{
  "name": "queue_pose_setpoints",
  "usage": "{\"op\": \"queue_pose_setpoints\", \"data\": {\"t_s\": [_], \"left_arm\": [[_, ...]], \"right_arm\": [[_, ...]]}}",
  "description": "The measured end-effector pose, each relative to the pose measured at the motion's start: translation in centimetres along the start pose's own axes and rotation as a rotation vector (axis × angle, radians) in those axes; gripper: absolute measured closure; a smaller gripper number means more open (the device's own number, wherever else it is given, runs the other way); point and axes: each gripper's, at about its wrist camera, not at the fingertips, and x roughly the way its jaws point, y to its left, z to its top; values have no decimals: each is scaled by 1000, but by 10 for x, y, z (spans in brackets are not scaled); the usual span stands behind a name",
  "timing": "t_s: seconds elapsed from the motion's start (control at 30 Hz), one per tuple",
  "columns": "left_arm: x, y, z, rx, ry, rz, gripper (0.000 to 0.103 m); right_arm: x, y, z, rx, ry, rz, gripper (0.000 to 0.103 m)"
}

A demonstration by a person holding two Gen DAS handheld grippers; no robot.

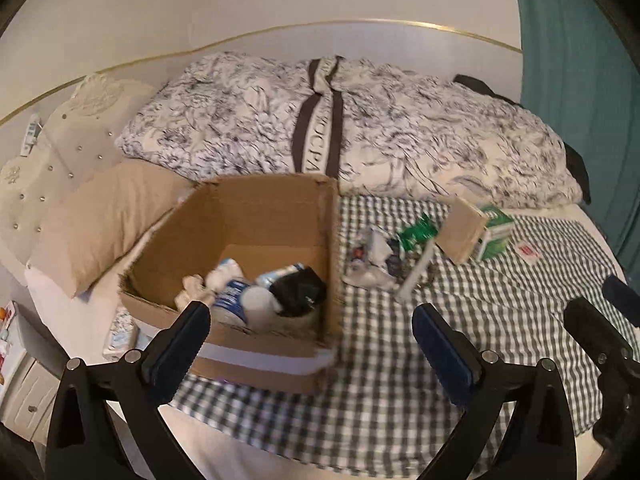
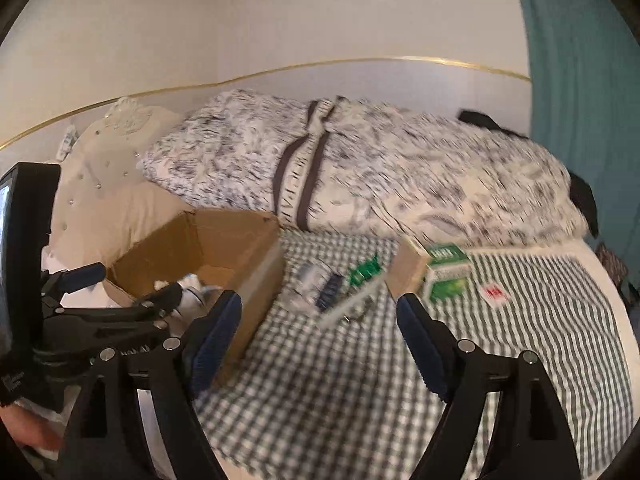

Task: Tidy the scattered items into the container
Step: 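Withdraw both tools from the box toward the remaining items, then grasp the long white strip with left tool while right tool grasps the red-white sachet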

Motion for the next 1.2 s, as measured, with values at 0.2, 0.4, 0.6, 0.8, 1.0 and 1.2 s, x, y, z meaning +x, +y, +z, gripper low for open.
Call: {"op": "queue_pose_setpoints", "data": {"t_s": [0.2,0.4,0.6,0.8,1.0,1.2], "left_arm": [[18,-43,-12,36,37,-43,0],[48,-91,-19,95,79,-74,0],[90,-120,-16,90,118,-77,0],[139,-140,-7,91,138,-80,0],[186,-149,-7,93,167,-90,0],[225,-156,-4,125,196,-59,7]], "right_arm": [[1,-58,-25,86,56,-67,18],[5,-109,-44,151,71,-105,18],[23,-159,-59,191,108,-148,18],[57,-205,-67,216,146,-198,18],[106,-244,-66,195,197,-240,18],[159,-270,-61,160,230,-287,18]]}}
